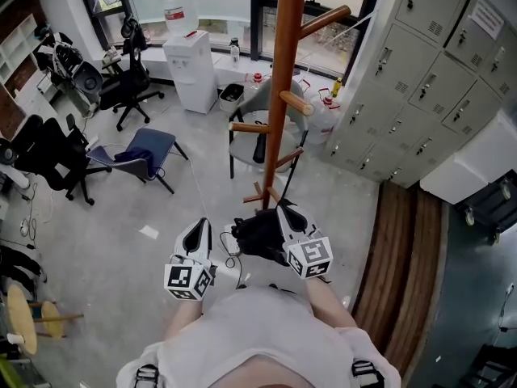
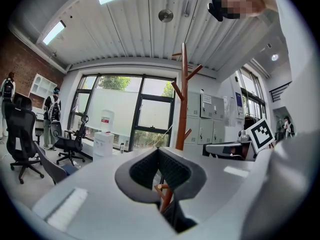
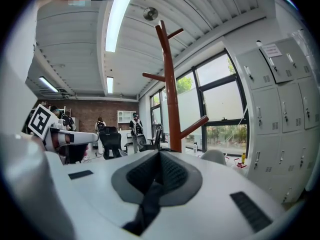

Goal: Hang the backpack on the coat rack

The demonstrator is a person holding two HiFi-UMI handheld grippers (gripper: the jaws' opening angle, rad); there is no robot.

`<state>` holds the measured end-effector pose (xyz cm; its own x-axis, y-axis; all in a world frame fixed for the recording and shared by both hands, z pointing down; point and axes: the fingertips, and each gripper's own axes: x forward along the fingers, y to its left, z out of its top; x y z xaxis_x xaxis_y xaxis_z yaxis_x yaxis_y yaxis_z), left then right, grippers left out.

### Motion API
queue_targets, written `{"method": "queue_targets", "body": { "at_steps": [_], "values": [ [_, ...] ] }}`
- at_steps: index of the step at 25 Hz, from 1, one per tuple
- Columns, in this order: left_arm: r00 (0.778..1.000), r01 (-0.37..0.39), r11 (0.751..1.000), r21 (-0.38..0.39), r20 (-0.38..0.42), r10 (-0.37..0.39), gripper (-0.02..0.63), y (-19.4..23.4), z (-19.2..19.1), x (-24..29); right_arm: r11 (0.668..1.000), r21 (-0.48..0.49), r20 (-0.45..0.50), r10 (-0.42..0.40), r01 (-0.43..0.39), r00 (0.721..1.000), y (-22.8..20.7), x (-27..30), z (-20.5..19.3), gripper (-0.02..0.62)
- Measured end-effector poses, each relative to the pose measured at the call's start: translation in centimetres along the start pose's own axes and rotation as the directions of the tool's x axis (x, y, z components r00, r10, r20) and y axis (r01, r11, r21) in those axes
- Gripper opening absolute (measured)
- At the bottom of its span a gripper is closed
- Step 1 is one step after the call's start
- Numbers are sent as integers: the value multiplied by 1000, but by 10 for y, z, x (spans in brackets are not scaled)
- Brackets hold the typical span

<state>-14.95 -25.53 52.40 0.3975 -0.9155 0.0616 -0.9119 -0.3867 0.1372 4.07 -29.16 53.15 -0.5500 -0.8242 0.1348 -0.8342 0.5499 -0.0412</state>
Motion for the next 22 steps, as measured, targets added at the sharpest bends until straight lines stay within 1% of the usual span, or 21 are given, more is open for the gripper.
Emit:
{"method": "queue_targets", "body": {
  "at_steps": [7, 12, 16, 22],
  "values": [
    [1000, -2, 1000, 0, -8, 2, 11, 3, -2, -1, 1000, 29, -40, 6, -5, 999, -3, 17, -9, 11],
    [1000, -6, 1000, -4, -9, 6, 11, 5, -2, 0, 998, 68, -97, -12, 18, 995, -10, 27, -20, 11],
    [1000, -10, 1000, -3, -16, 10, 10, 8, -6, 0, 996, 80, -135, -19, 30, 991, -9, 32, -31, 11],
    [1000, -10, 1000, -9, -25, 10, 10, 9, -8, 3, 994, 100, -163, -24, 41, 986, -9, 42, -35, 11]
  ]
}}
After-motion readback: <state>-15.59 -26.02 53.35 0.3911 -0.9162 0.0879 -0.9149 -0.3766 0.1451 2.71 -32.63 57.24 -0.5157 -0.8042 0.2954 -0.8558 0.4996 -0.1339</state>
